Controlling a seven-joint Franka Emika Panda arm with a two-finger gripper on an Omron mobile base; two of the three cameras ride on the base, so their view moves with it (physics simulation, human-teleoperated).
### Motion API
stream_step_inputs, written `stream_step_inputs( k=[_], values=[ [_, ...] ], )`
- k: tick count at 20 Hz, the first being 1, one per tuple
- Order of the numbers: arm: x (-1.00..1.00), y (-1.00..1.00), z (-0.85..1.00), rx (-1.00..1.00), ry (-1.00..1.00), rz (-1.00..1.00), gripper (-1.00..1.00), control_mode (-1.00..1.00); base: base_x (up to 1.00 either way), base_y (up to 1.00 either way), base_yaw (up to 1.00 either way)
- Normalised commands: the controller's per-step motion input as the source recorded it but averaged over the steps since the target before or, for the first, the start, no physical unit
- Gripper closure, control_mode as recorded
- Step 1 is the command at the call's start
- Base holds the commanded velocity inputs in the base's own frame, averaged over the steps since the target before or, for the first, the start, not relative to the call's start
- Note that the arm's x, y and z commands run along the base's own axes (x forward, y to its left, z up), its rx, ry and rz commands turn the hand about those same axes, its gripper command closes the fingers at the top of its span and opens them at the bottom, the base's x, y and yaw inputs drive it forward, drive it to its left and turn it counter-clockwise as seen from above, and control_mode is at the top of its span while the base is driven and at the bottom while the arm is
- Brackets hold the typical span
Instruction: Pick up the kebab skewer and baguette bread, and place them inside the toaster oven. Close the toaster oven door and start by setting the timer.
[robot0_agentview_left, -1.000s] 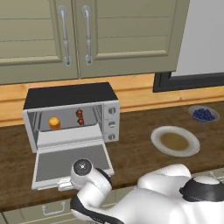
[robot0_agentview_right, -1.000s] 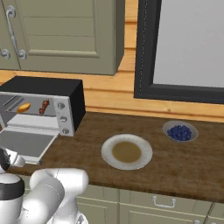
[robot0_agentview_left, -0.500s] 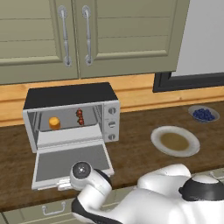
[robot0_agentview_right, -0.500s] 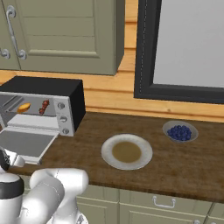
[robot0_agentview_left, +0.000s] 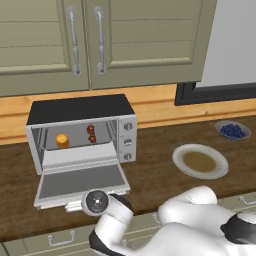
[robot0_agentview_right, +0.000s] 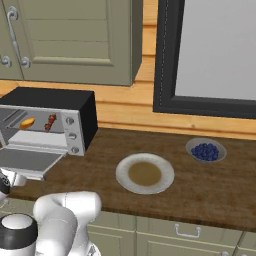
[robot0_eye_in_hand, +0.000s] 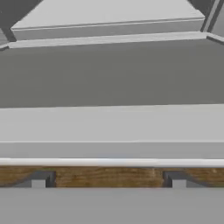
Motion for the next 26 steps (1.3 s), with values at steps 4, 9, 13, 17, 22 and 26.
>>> stream_step_inputs(
  k=[4,9,13,17,22,26],
  values=[
    [0.58,-0.34,0.68,0.02,-0.09,0.0,-1.0,-1.0,0.0,0.0,0.0],
    [0.51,-0.4,0.79,0.02,-0.03,0.0,-1.0,-1.0,0.0,0.0,0.0],
    [0.47,-0.38,0.64,0.02,0.0,0.0,-1.0,-1.0,0.0,0.0,0.0],
    [0.52,-0.41,0.56,0.02,0.0,0.0,-1.0,-1.0,0.0,0.0,0.0],
    [0.53,-0.16,0.65,0.0,0.0,0.0,-1.0,-1.0,0.0,0.0,0.0],
    [0.59,-0.18,0.53,0.0,0.02,0.0,-1.0,-1.0,0.0,0.0,0.0]
  ],
)
